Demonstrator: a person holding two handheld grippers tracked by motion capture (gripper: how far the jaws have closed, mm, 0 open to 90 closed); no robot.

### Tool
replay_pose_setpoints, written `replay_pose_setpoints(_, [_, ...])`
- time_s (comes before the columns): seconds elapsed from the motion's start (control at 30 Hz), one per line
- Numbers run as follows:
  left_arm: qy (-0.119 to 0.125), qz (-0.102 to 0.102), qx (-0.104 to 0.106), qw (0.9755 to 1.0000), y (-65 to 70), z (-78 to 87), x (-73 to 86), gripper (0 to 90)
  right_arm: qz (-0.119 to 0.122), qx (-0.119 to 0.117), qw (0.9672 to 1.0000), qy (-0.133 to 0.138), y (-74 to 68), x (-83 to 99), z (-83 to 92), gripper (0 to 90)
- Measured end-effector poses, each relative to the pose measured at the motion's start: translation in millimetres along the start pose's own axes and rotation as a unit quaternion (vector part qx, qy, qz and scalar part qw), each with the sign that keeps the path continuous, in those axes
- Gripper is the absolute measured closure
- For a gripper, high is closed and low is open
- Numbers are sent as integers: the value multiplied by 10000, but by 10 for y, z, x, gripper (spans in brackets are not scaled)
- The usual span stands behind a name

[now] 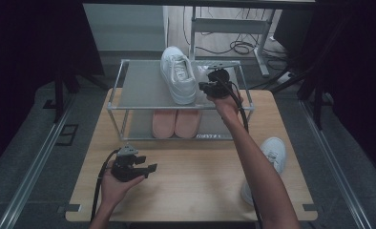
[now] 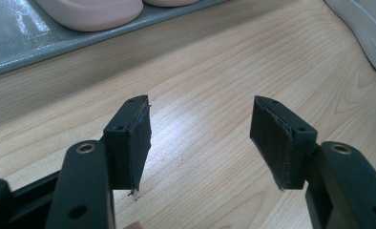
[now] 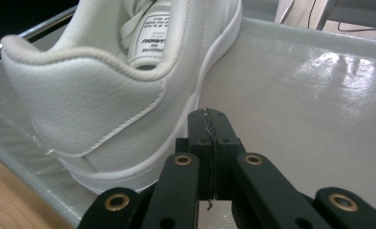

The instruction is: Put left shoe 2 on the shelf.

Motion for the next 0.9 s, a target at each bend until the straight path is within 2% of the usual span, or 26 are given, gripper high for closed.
replay_pose_setpoints(0.2, [4, -4, -4, 10000, 2, 3, 1, 395, 40, -104, 9999, -54, -77, 33, -49, 900])
replay_pose_setpoints(0.3, [-5, -7, -5, 10000, 4, -3, 3, 395, 61, -68, 10000, -19, -118, 30, -54, 900])
replay_pose_setpoints(0.43, [-13, -28, -8, 10000, 6, -8, 3, 395, 7, -156, 9999, 13, -163, 8, -57, 900])
replay_pose_setpoints(0.9, [15, -4, -13, 10000, 2, 0, 1, 396, 141, -450, 9989, 22, -449, -72, -197, 900])
Point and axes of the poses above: each handheld gripper's, and its own axes: z roughly backward along the jaws, x roughly out of its underside, y roughly to its right, the point moved 4 cm from there along -z, roughly forward along the jaws, and after that the axes turned 12 degrees about -x, right-handed, at the moved point
